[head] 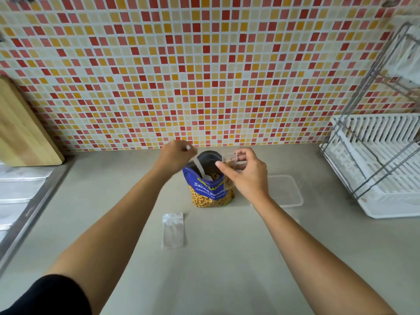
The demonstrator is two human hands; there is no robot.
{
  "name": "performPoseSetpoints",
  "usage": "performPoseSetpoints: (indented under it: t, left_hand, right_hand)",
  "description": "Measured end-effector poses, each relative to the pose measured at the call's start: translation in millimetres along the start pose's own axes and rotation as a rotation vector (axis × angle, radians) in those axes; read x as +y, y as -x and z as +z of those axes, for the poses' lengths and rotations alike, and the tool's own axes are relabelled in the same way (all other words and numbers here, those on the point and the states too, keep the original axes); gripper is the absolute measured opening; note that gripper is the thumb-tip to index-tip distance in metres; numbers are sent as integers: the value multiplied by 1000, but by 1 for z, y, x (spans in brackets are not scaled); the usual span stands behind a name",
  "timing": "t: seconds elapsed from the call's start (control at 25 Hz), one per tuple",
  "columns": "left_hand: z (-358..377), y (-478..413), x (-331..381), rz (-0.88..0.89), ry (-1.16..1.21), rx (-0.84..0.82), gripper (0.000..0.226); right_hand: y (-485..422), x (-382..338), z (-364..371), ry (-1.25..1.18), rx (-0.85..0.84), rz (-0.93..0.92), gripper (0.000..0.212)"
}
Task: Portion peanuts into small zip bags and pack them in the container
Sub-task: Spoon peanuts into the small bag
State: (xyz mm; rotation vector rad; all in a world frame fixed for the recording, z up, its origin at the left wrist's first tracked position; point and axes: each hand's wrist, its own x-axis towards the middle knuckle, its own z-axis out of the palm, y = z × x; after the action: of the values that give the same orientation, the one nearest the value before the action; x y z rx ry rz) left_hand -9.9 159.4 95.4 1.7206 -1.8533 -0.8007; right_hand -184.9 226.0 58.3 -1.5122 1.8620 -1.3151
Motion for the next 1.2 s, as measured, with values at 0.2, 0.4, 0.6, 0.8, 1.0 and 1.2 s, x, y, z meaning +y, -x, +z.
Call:
performPoseSetpoints:
  t: [0.2,0.4,0.6,0.8,1.0,1.2]
  left_hand:
    - [18,1,-14,-33,-183,47,43]
    - [18,36,14,305,100,90,24]
    - [52,52,17,241,339,-206,35]
    - [74,60,24,86,654,-262,22]
    - [104,72,36,87,621,-307,13]
    - [162,93,27,-87,689,-348,16]
  right_hand:
    - [0,-2,-12,-19,22,-9,56]
    - [-1,-6,-20,-88,60,6,54]
    - [-2,-7,-32,-220,17,64,52]
    - [-9,14,-61,-430,-206,124,16]
    - [-7,42,-88,-381,-242,161,5]
    - [7,96,-98,-155,-235,199,7]
